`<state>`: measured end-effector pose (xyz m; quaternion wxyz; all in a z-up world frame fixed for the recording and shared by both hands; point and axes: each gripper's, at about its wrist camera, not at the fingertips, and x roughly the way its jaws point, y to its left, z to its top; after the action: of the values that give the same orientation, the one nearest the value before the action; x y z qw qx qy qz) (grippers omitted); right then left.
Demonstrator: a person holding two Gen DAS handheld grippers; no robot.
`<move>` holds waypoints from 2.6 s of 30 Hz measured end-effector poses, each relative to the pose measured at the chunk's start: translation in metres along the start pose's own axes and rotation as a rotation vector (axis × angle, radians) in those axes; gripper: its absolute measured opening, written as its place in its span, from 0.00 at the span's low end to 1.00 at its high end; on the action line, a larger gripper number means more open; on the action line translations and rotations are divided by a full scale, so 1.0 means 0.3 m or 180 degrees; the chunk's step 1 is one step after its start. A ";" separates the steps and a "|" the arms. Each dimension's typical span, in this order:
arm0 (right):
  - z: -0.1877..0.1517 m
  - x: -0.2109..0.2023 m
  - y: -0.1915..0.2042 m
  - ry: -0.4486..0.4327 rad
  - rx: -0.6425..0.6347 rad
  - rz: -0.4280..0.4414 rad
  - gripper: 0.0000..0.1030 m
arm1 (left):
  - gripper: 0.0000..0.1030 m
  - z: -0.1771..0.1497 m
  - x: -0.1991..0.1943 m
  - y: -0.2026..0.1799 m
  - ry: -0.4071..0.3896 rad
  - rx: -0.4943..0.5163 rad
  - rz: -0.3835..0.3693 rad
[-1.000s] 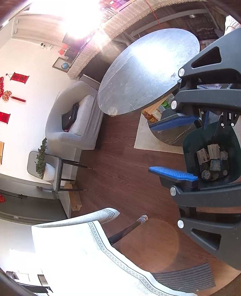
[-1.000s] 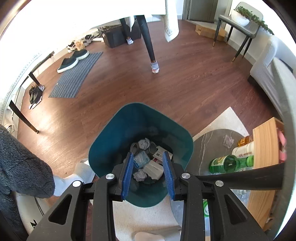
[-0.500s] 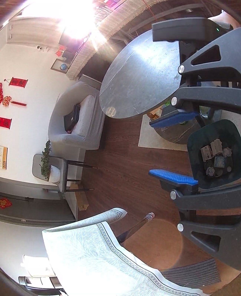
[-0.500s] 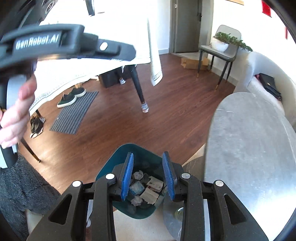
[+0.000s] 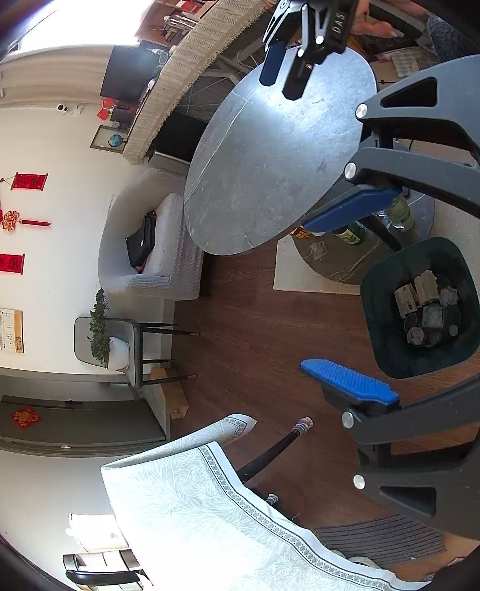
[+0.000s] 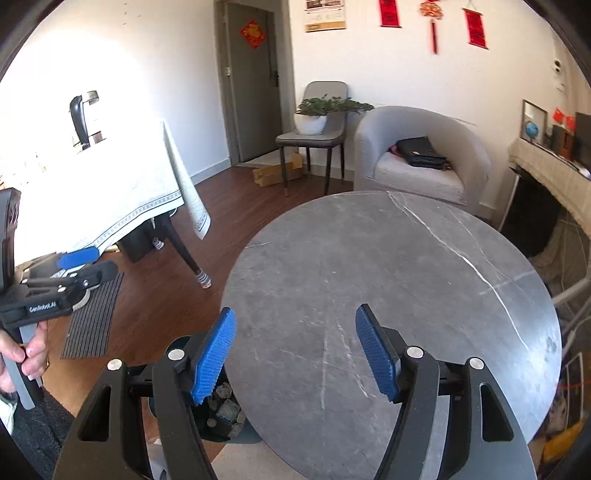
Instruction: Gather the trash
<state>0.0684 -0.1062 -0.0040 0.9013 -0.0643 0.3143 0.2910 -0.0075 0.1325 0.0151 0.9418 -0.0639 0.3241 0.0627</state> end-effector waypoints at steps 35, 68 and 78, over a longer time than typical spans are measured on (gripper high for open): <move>-0.218 -0.168 -0.075 0.0123 0.0031 -0.0186 0.95 | 0.96 -0.290 -0.078 -0.075 0.0068 0.0125 0.0231; -0.225 -0.140 -0.035 0.0251 -0.0106 -0.0212 0.97 | 0.96 -0.285 -0.070 -0.027 0.0059 -0.0095 0.0261; -0.223 -0.141 -0.036 0.0259 -0.0115 -0.0214 0.97 | 0.96 -0.286 -0.070 -0.031 0.0057 -0.0069 0.0258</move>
<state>0.0123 -0.1555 -0.0324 0.8958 -0.1028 0.3430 0.2634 -0.0743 0.1078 -0.0383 0.9348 -0.0615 0.3340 0.1037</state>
